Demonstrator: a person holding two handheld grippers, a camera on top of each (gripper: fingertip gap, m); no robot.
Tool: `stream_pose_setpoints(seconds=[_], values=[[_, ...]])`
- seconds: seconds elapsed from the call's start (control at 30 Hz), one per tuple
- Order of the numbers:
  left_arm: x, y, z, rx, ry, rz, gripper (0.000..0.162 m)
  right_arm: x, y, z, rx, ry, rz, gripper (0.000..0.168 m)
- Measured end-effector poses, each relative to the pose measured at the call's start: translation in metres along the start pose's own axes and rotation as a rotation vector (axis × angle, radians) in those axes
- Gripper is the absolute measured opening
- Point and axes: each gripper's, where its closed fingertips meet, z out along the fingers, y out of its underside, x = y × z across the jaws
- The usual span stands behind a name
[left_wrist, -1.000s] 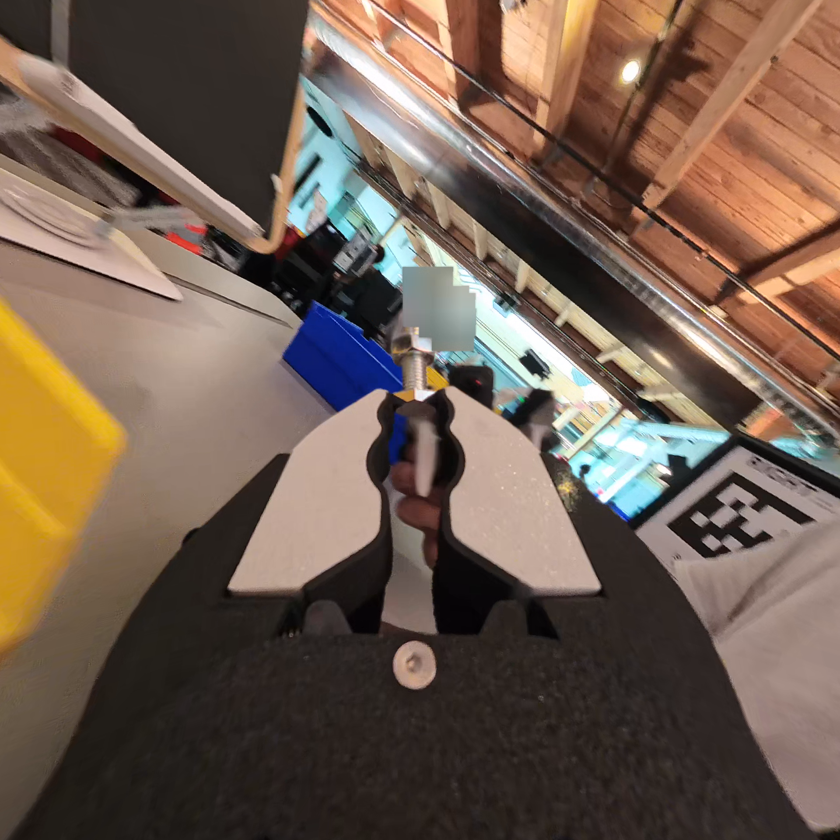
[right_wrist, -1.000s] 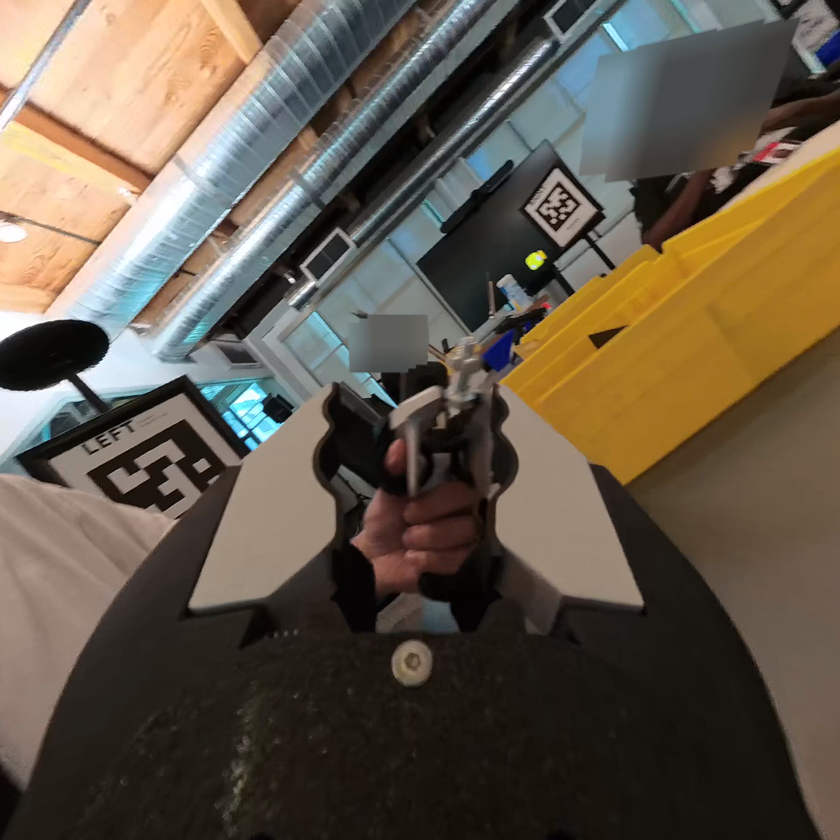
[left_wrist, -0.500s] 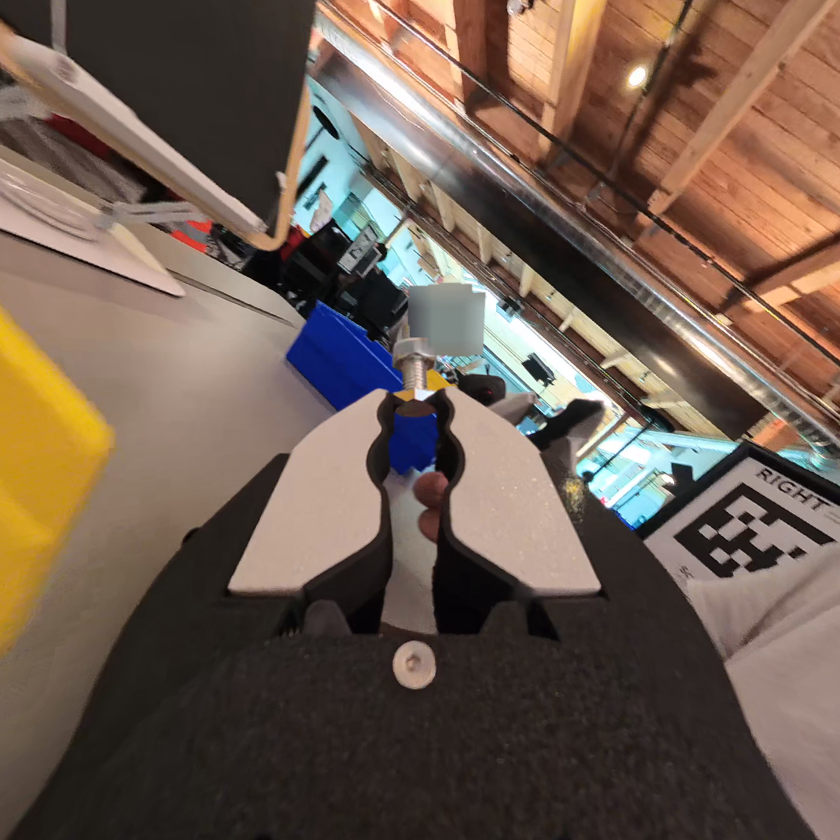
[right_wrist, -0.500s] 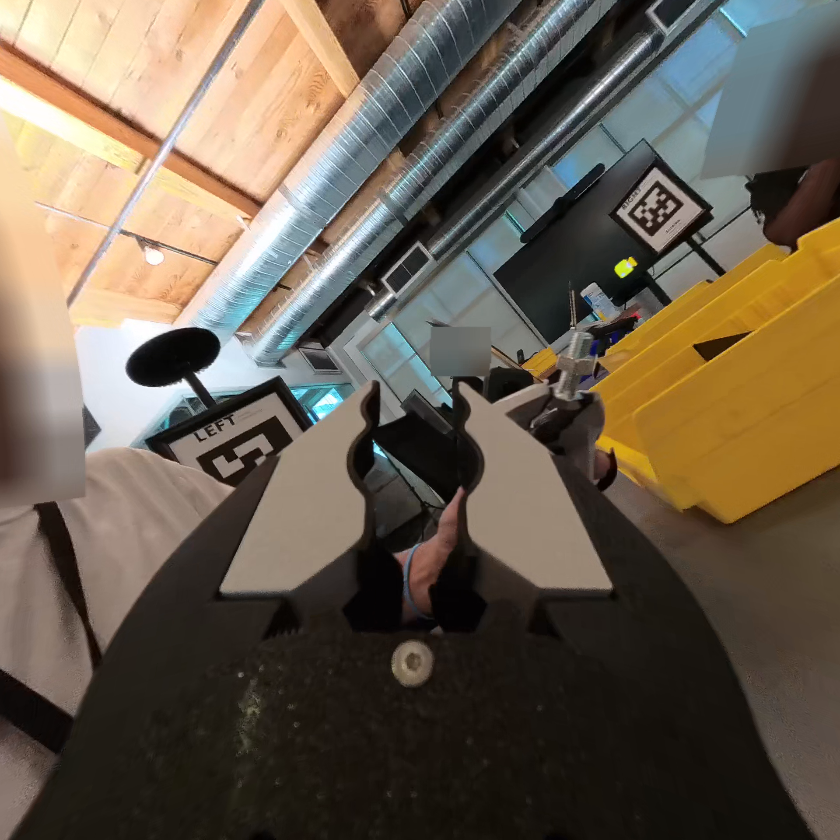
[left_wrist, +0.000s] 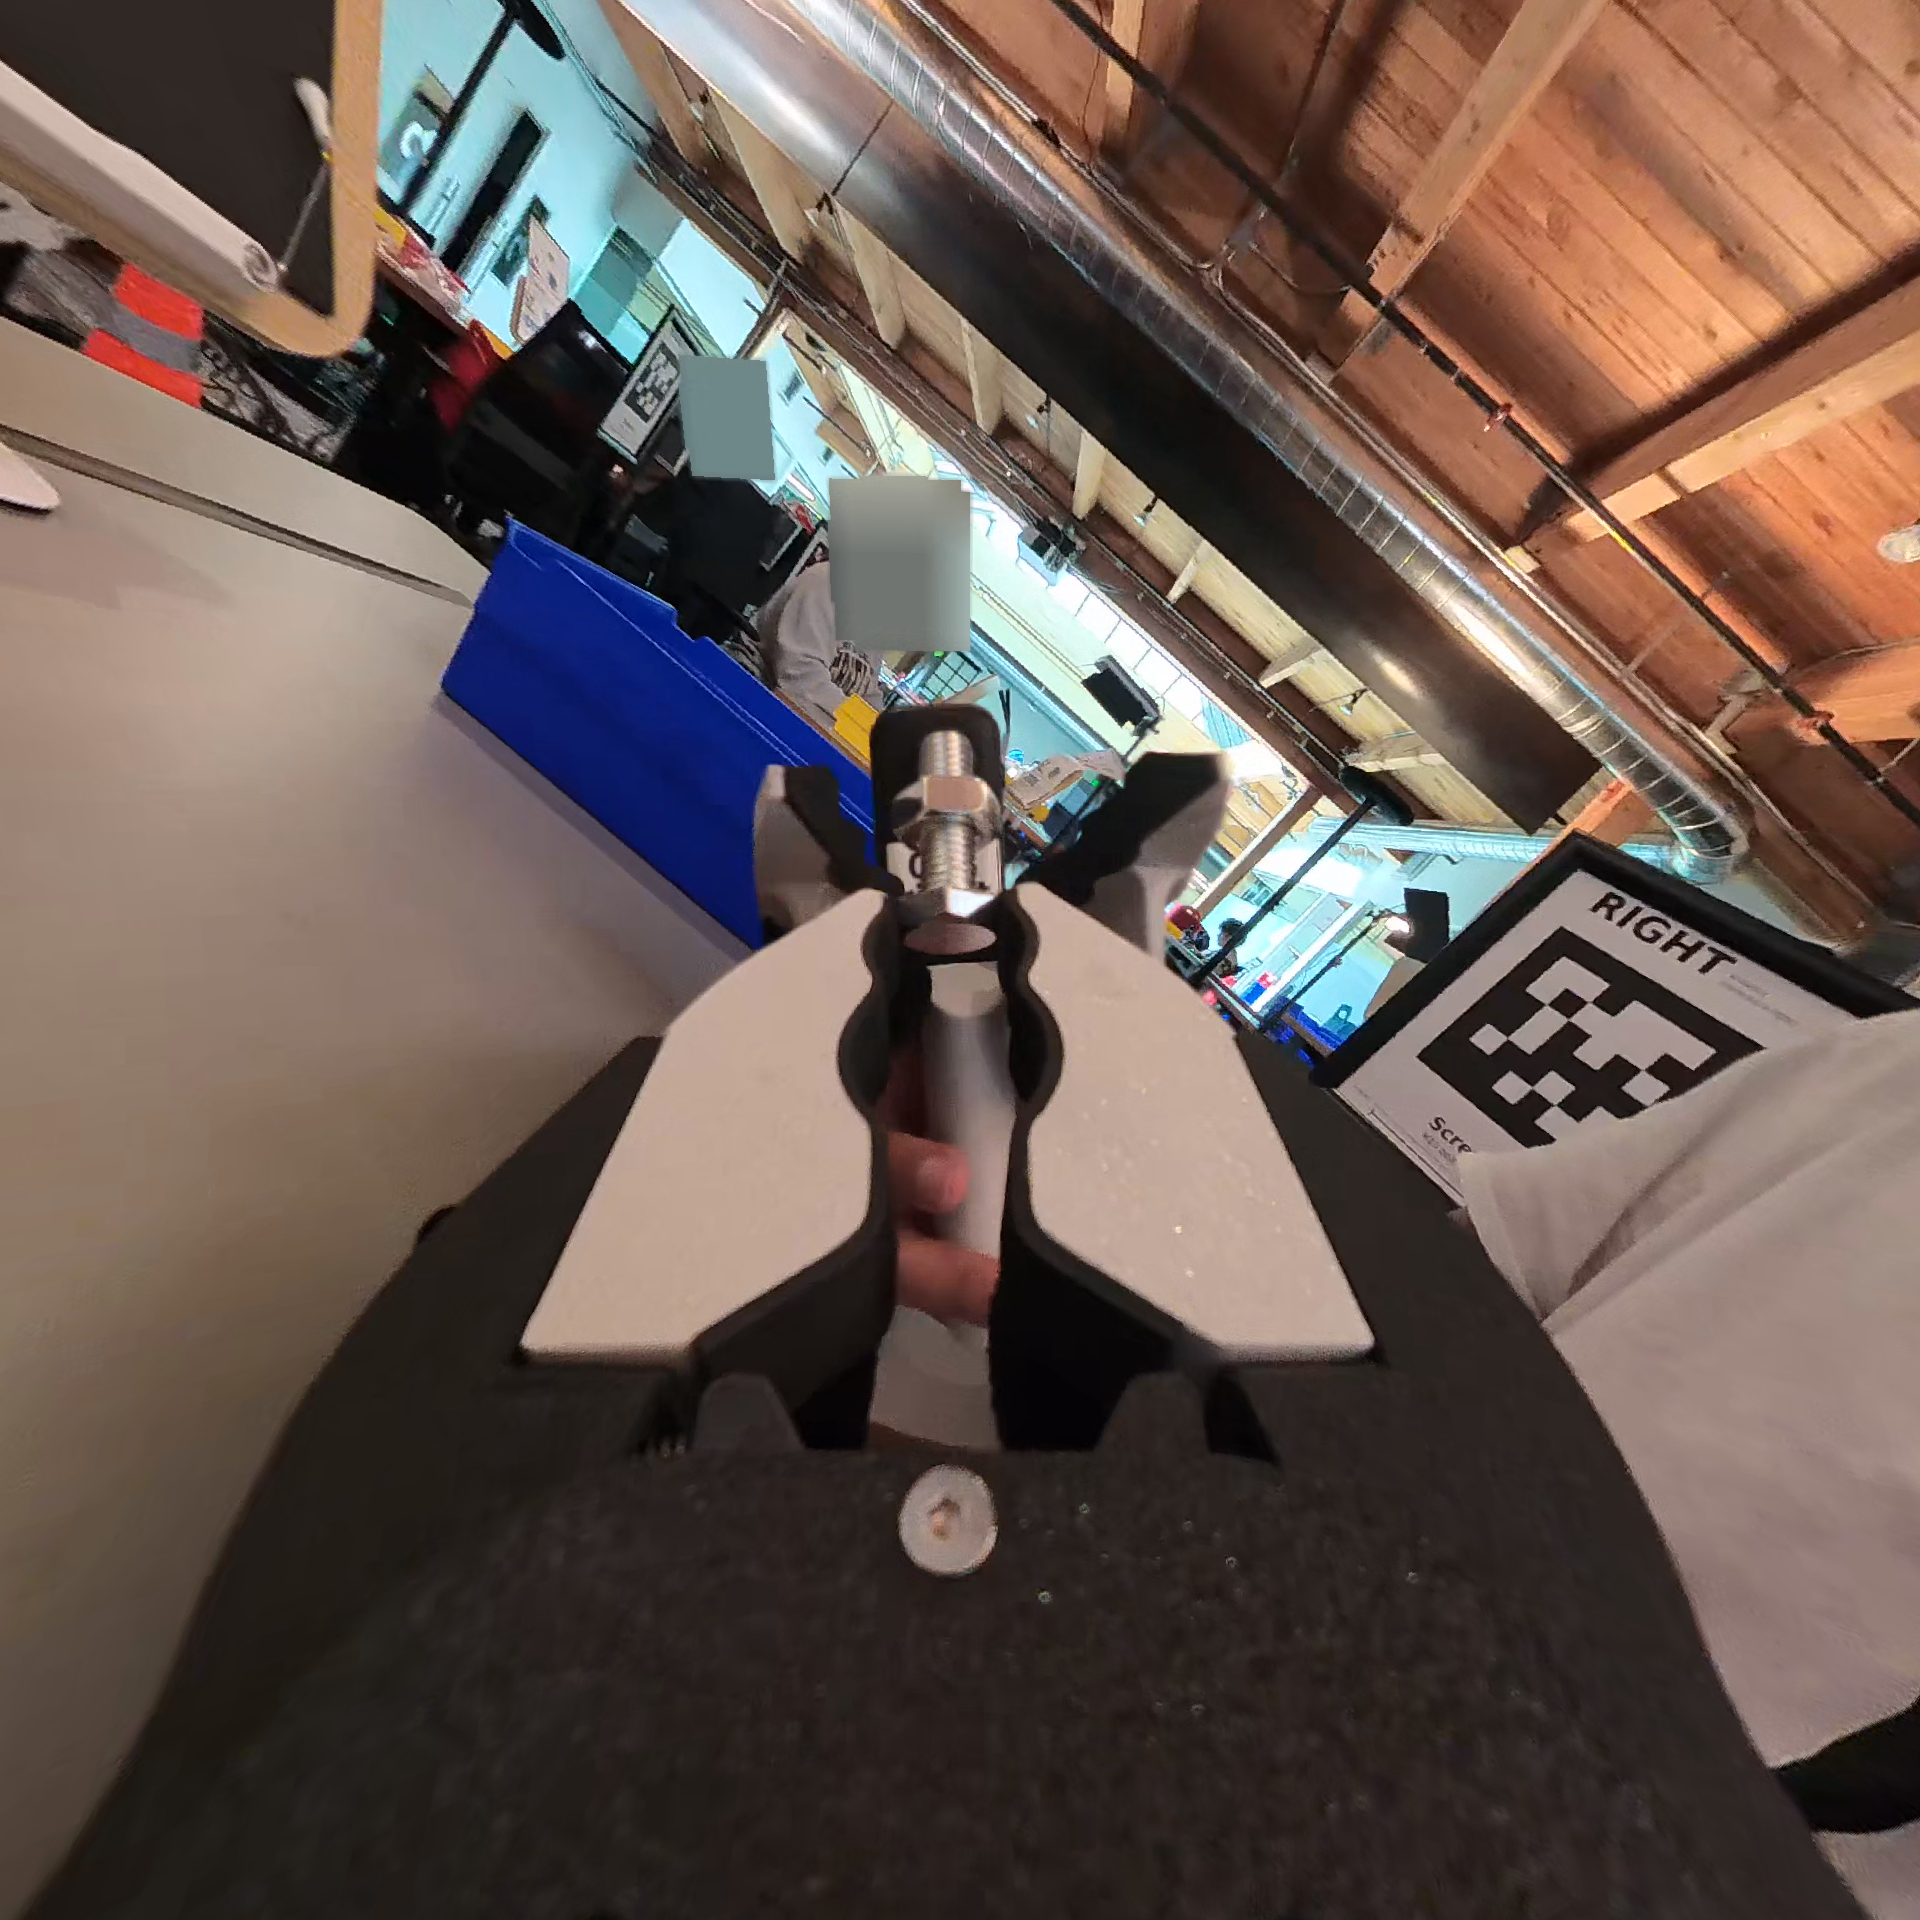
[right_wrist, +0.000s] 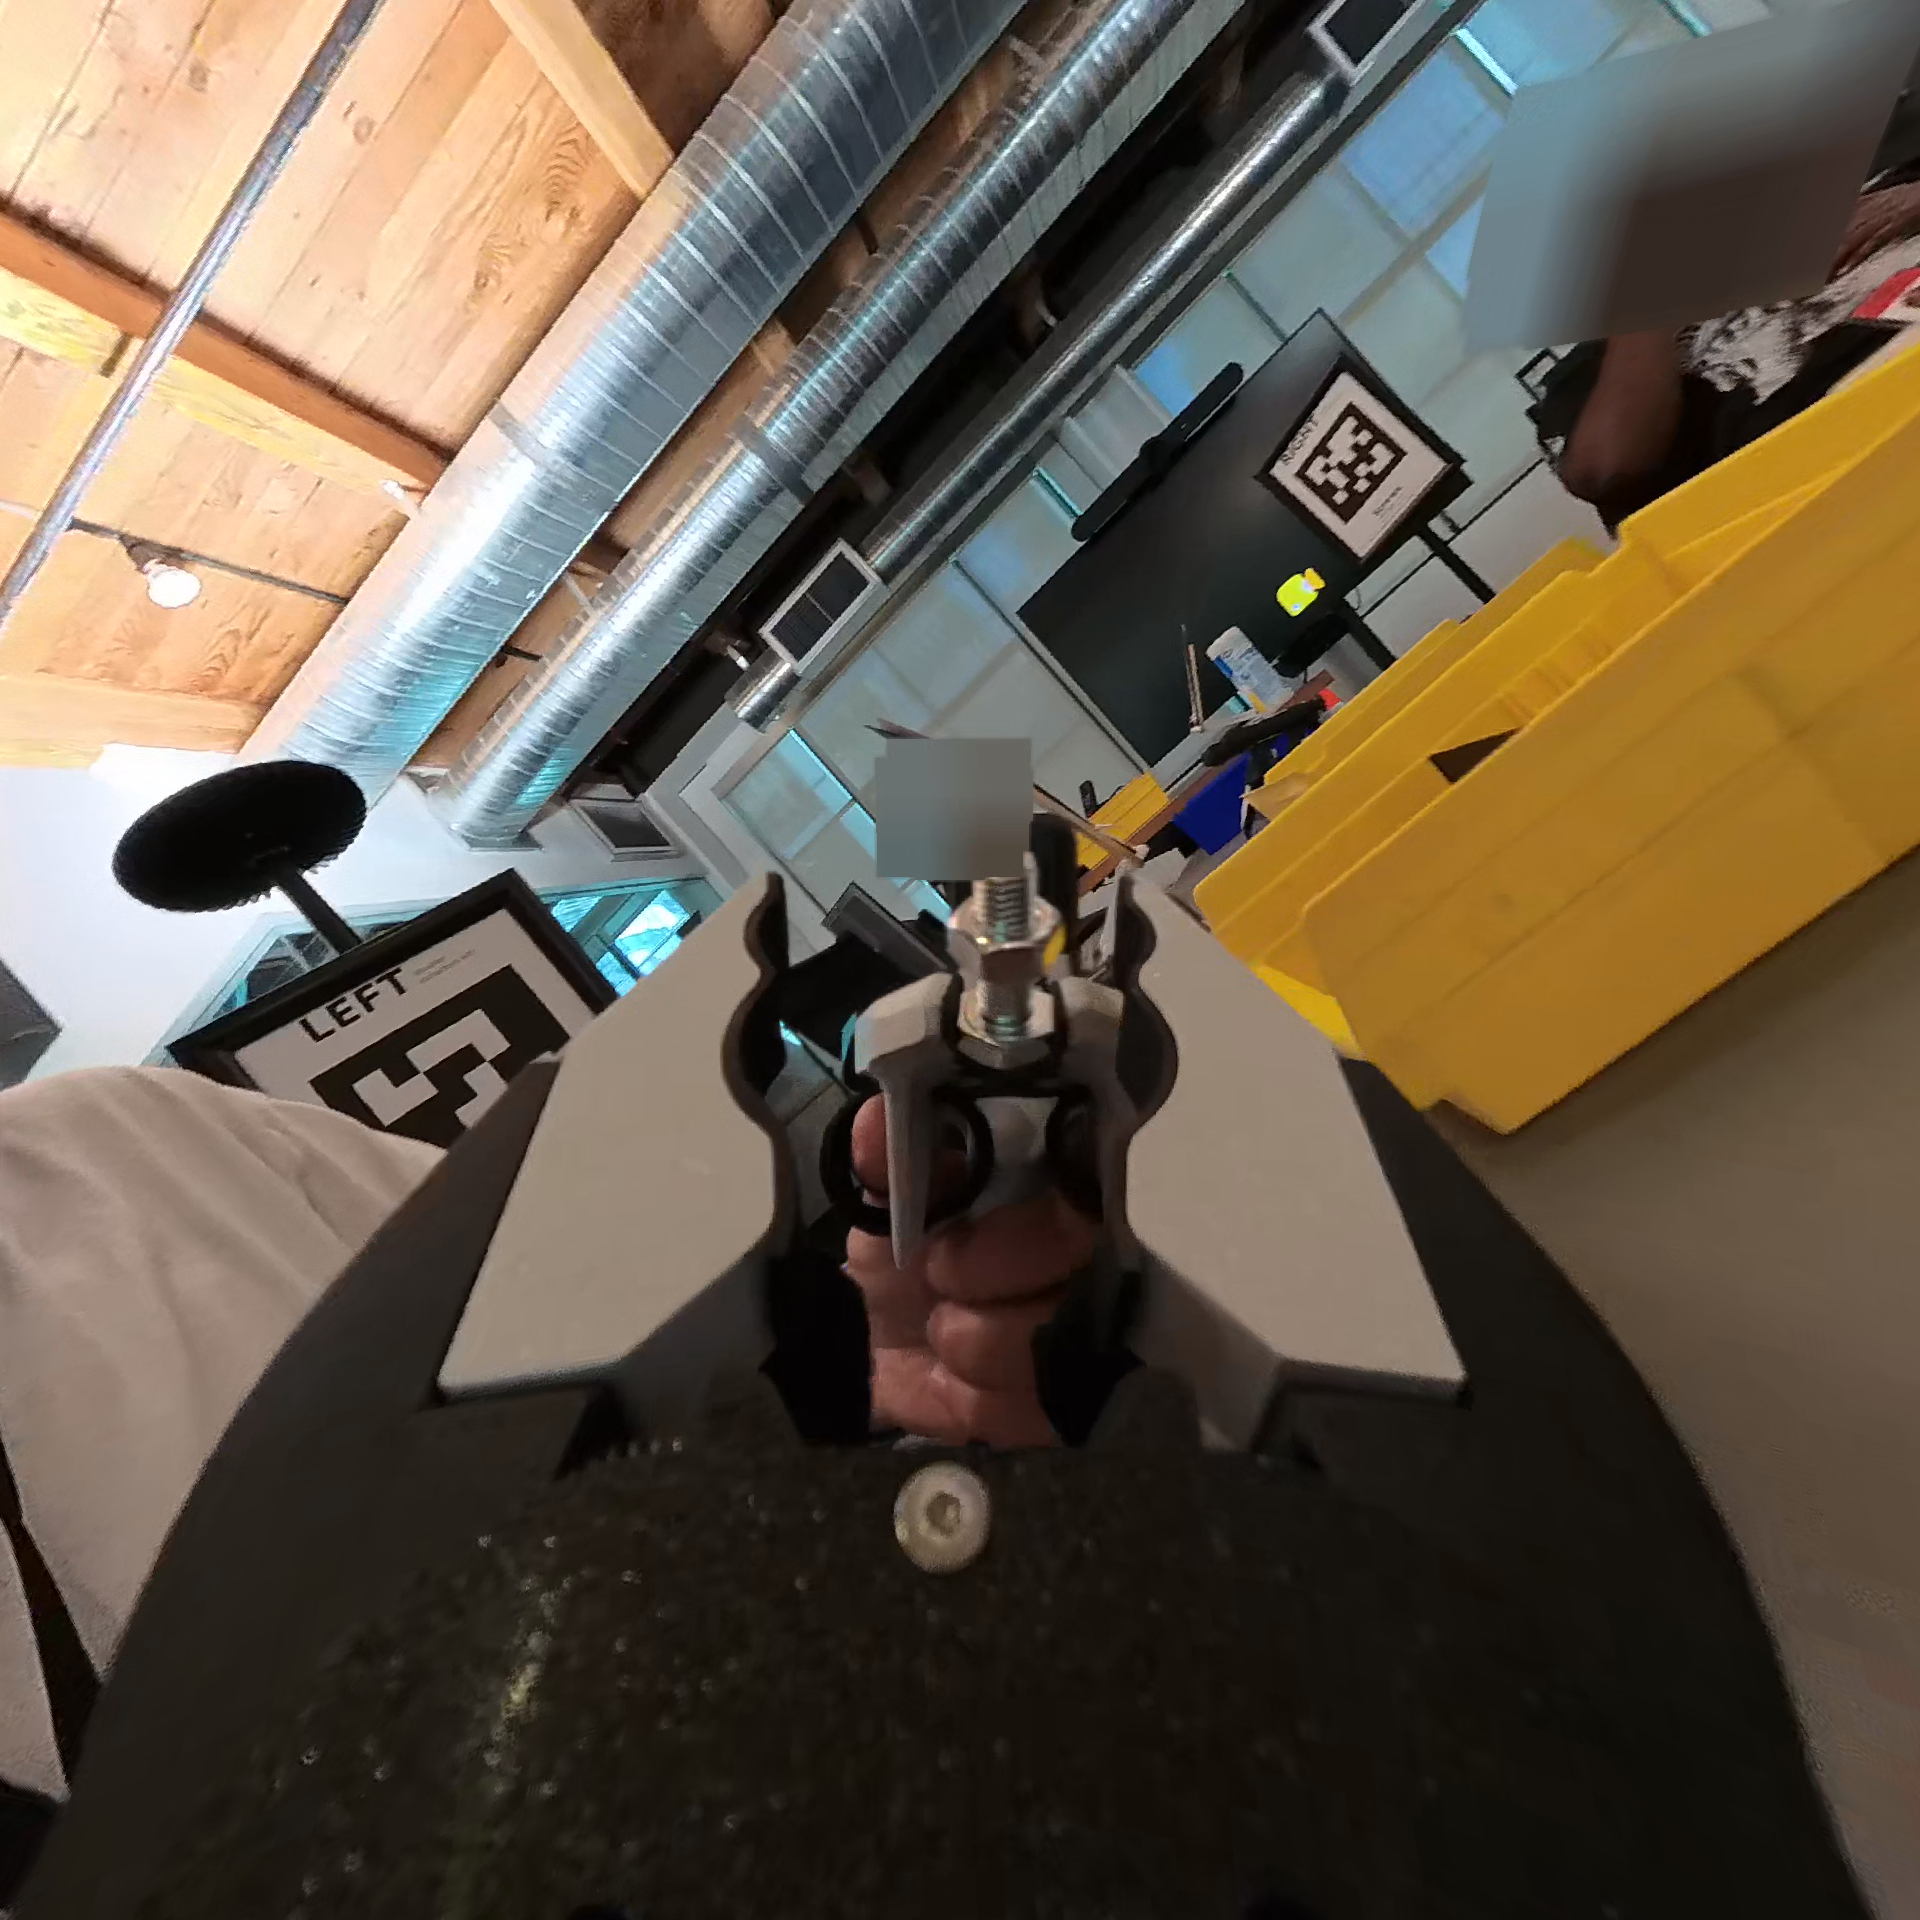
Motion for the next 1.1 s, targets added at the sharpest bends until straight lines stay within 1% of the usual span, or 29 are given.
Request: stream_pose_setpoints(seconds=[0.03, 0.1, 0.13, 0.17, 0.2, 0.23, 0.27, 0.33, 0.4, 0.47, 0.5, 0.6, 0.67, 0.77, 0.83, 0.93, 0.97, 1.0, 1.1], values=[[-0.001, 0.001, 0.001, 0.001, 0.0, -0.012, 0.017, -0.005, 0.001, 0.002, -0.001, -0.019, -0.011, 0.061], [-0.005, -0.005, -0.003, 0.029, -0.009, -0.023, 0.018, -0.009, 0.001, 0.004, 0.012, 0.004, -0.026, 0.076], [-0.006, -0.012, -0.007, 0.059, -0.012, -0.017, 0.017, -0.01, 0.001, 0.004, 0.015, 0.017, -0.045, 0.079], [-0.009, -0.02, -0.012, 0.092, -0.023, -0.008, 0.017, -0.011, 0.0, 0.002, 0.011, 0.019, -0.05, 0.077], [-0.015, -0.028, -0.019, 0.123, -0.059, -0.002, 0.017, -0.018, 0.001, -0.001, 0.0, -0.031, -0.05, 0.057], [-0.025, -0.035, -0.028, 0.145, -0.106, -0.006, 0.017, -0.031, -0.001, -0.005, 0.0, -0.122, -0.054, 0.035], [-0.035, -0.04, -0.036, 0.162, -0.134, -0.024, 0.017, -0.031, -0.005, -0.006, 0.017, -0.113, -0.02, 0.038], [-0.049, -0.052, -0.052, 0.213, -0.171, -0.06, 0.017, -0.027, -0.011, -0.01, 0.038, -0.084, -0.022, 0.048], [-0.051, -0.058, -0.058, 0.228, -0.184, -0.049, 0.017, -0.022, -0.014, -0.012, 0.041, -0.066, -0.016, 0.049], [-0.046, -0.055, -0.054, 0.206, -0.179, -0.022, 0.017, -0.012, -0.016, -0.013, 0.049, -0.023, -0.017, 0.053], [-0.041, -0.05, -0.048, 0.186, -0.163, -0.015, 0.017, -0.006, -0.016, -0.013, 0.049, 0.002, -0.015, 0.057], [-0.025, -0.029, -0.027, 0.105, -0.088, -0.018, 0.017, 0.005, -0.011, -0.01, 0.04, 0.037, 0.007, 0.069], [-0.012, -0.015, -0.012, 0.053, -0.034, -0.018, 0.017, 0.011, -0.006, -0.006, 0.033, 0.072, -0.024, 0.08], [0.001, 0.0, 0.002, -0.004, 0.021, -0.009, 0.017, 0.004, -0.002, 0.001, 0.029, 0.039, -0.031, 0.084], [-0.002, 0.001, 0.003, -0.004, 0.015, -0.022, 0.017, -0.004, -0.001, 0.003, 0.035, 0.002, -0.043, 0.084], [-0.018, -0.024, -0.014, 0.113, -0.029, -0.068, 0.017, -0.007, -0.002, 0.002, 0.032, 0.017, -0.057, 0.086], [-0.027, -0.036, -0.025, 0.167, -0.064, -0.08, 0.017, -0.016, 0.0, -0.002, 0.013, -0.048, -0.05, 0.054], [-0.038, -0.047, -0.038, 0.218, -0.102, -0.098, 0.017, -0.026, 0.0, -0.004, -0.005, -0.113, -0.032, 0.043], [-0.064, -0.072, -0.074, 0.345, -0.17, -0.174, 0.017, -0.024, -0.006, -0.007, 0.001, -0.081, -0.05, 0.05]])
